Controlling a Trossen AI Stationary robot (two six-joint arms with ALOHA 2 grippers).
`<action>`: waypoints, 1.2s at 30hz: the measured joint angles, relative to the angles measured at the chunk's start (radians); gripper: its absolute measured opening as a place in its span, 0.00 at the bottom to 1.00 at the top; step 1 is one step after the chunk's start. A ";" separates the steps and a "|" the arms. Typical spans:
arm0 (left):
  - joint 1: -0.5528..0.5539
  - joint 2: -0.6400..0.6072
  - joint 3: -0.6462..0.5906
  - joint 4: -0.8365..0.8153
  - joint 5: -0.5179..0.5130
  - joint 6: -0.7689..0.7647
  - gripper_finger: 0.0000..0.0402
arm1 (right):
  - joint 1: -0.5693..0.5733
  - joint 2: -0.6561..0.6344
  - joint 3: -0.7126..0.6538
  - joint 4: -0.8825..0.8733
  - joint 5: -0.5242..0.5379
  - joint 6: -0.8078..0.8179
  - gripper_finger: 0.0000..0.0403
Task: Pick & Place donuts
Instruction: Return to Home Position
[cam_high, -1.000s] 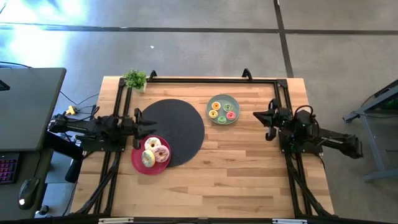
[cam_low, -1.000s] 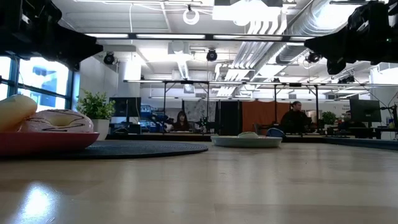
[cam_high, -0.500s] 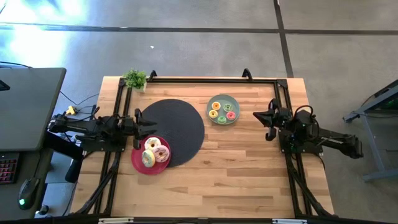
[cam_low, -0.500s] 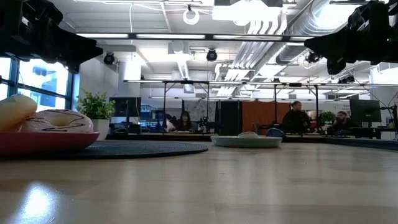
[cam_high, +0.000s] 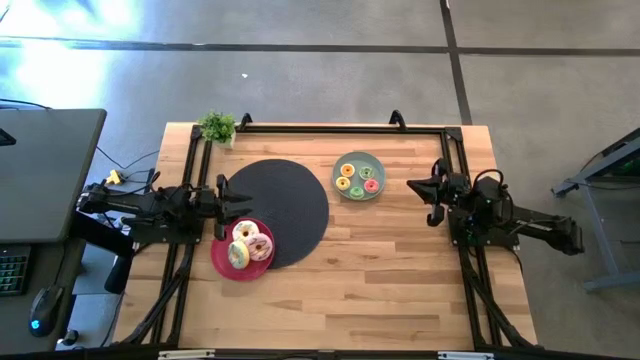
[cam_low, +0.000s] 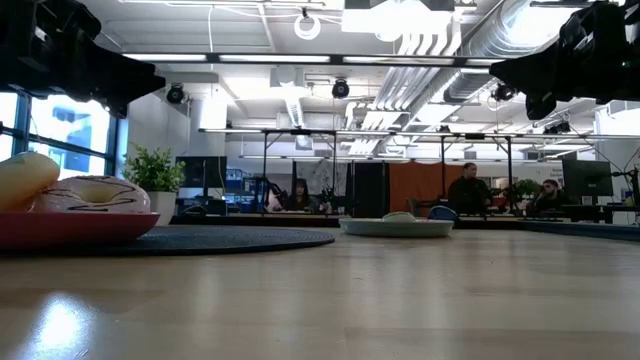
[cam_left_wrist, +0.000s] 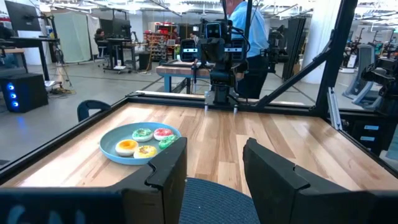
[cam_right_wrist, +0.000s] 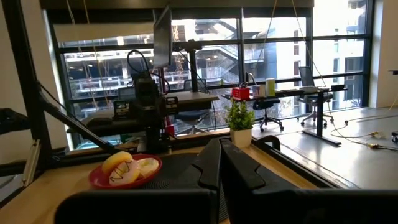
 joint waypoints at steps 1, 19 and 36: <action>0.000 0.000 0.000 0.000 0.000 0.000 0.37 | 0.000 0.000 0.000 0.000 0.000 0.000 0.00; 0.000 0.000 0.000 0.000 0.000 0.000 0.37 | 0.000 0.000 0.000 0.000 0.000 0.000 0.01; 0.000 0.000 0.000 0.000 0.000 0.000 0.37 | 0.000 0.000 -0.001 0.000 0.000 0.000 0.02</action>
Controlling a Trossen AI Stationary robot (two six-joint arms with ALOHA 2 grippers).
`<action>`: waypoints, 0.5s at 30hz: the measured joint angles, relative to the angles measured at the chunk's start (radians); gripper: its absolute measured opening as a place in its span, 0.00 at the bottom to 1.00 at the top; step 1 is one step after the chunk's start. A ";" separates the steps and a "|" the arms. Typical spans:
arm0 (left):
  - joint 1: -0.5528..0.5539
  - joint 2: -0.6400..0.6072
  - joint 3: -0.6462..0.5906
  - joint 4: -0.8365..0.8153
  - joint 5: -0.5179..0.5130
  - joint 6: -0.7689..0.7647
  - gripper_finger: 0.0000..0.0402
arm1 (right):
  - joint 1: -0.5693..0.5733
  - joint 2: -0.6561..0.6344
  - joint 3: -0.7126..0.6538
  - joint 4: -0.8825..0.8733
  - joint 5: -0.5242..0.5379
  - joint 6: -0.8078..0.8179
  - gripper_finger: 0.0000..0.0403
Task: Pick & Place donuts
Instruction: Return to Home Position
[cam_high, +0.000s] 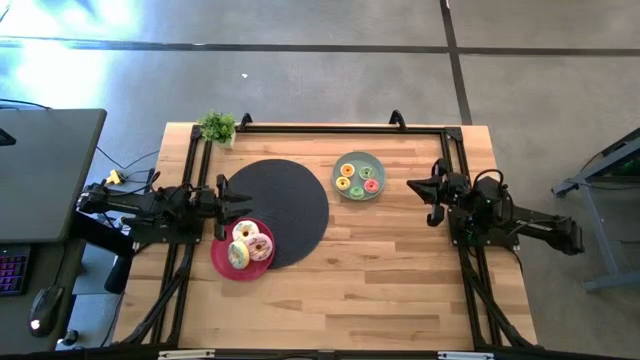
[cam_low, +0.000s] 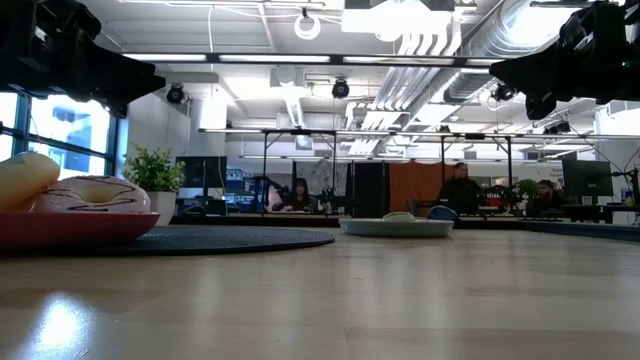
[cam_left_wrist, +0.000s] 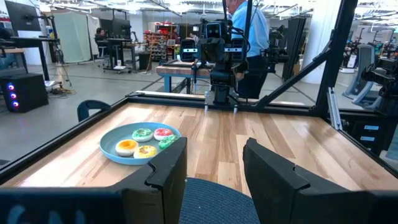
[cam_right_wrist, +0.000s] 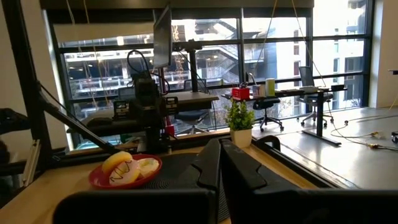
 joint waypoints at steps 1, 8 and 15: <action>0.000 0.000 0.000 0.000 0.000 0.000 0.37 | 0.000 0.000 0.000 0.000 0.000 0.000 0.01; 0.000 0.000 0.000 0.000 0.000 0.000 0.37 | 0.000 0.000 0.000 0.000 0.000 0.000 0.00; 0.000 0.000 0.000 0.000 0.000 0.000 0.37 | 0.000 0.000 0.000 0.000 0.000 0.000 0.01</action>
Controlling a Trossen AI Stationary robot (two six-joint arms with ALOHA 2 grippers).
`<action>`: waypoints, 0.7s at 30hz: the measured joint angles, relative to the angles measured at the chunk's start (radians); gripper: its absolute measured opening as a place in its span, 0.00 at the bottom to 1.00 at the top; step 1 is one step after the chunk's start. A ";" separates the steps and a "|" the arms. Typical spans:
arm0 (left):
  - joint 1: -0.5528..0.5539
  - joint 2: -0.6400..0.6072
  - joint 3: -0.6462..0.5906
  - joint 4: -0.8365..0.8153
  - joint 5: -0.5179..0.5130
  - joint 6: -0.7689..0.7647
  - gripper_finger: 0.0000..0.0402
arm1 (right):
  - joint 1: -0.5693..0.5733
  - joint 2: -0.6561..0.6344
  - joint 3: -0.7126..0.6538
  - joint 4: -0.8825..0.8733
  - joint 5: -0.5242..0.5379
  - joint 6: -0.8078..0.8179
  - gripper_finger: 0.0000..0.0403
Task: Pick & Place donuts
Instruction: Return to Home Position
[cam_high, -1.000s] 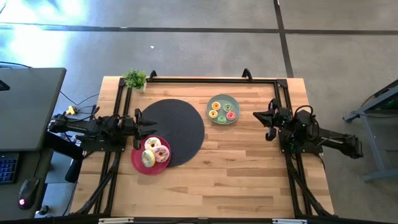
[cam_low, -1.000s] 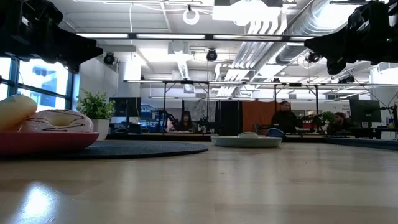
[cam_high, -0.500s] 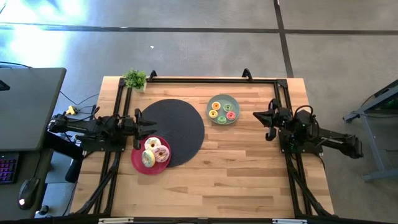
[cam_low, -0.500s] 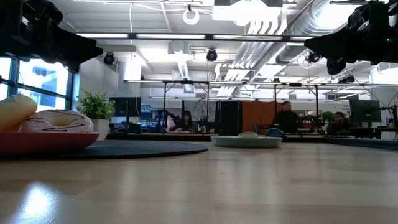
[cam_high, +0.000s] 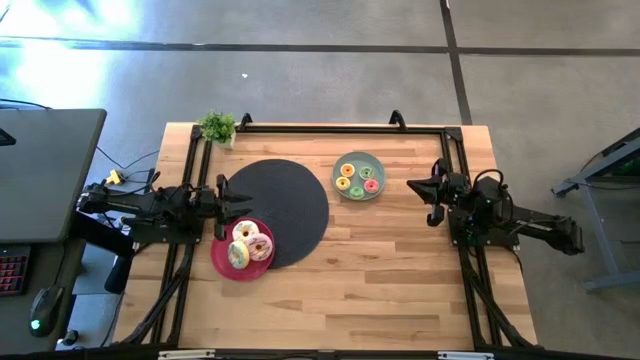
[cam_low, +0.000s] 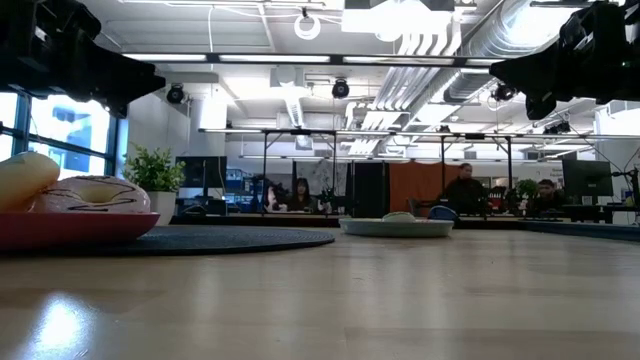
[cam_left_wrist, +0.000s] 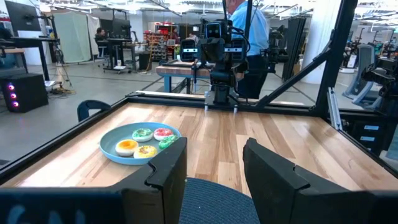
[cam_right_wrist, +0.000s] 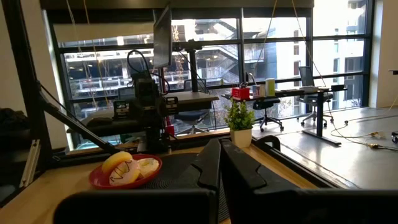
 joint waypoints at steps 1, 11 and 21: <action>0.000 0.000 0.000 0.000 0.000 0.000 0.37 | 0.000 0.000 0.000 0.000 0.000 0.000 0.01; 0.000 0.000 0.000 0.000 0.000 0.000 0.37 | 0.000 0.000 0.000 0.000 0.000 0.000 0.01; 0.000 0.000 0.000 0.000 0.000 0.000 0.37 | 0.000 0.000 0.000 0.000 0.000 0.000 0.01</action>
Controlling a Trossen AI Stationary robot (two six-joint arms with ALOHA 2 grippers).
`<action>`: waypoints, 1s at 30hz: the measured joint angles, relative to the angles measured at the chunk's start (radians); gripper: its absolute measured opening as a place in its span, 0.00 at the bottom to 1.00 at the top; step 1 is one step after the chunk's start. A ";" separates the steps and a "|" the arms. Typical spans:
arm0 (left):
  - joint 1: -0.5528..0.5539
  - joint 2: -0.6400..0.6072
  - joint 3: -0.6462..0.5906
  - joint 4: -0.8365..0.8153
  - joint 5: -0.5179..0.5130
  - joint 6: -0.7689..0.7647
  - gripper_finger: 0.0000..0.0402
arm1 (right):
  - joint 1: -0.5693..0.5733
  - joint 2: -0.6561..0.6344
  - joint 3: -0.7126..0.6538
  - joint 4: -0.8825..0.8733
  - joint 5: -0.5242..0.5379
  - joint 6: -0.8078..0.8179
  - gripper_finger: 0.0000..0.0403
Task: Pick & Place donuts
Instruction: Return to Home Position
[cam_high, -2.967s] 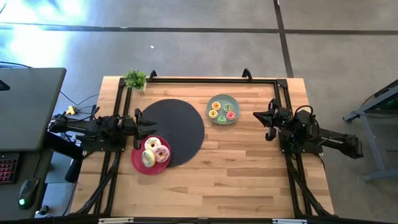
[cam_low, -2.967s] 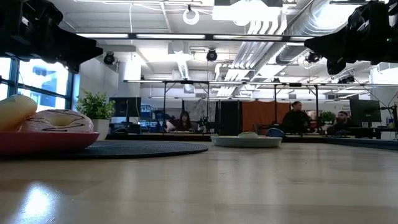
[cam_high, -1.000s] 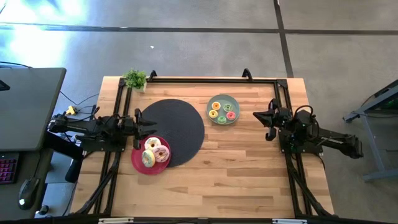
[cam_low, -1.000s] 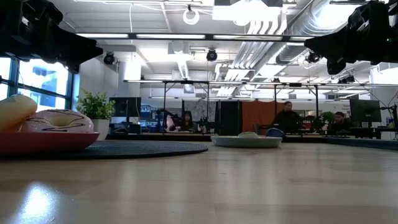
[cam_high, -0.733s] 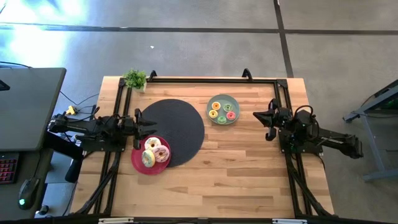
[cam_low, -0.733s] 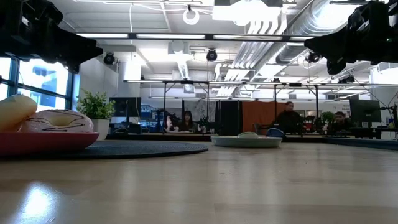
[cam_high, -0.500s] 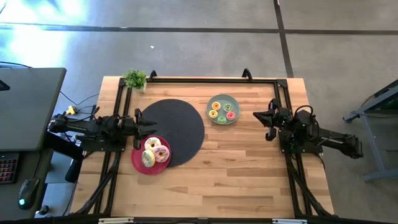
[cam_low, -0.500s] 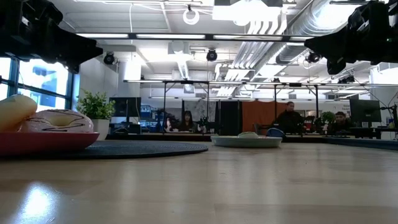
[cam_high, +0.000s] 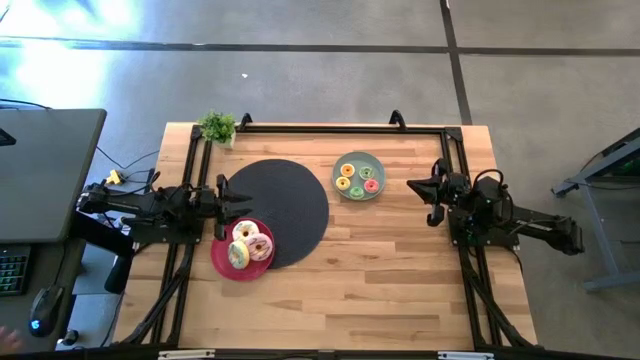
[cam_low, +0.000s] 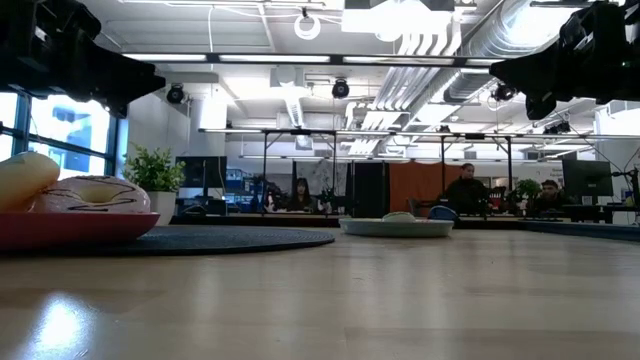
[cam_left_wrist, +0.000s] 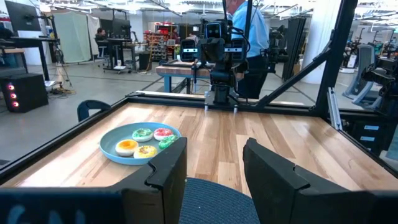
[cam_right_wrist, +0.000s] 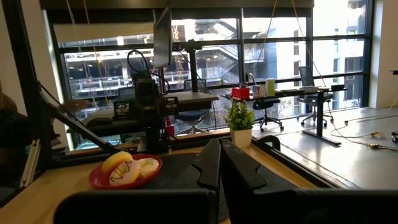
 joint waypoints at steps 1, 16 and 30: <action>0.000 0.000 0.000 0.000 0.000 0.000 0.37 | 0.000 0.000 0.000 0.000 0.000 0.000 0.01; 0.000 0.000 0.000 0.000 0.000 0.000 0.37 | 0.000 0.000 0.000 0.000 0.000 0.000 0.00; 0.000 0.000 0.000 0.000 0.000 0.000 0.37 | 0.000 0.000 0.000 0.000 0.000 0.000 0.01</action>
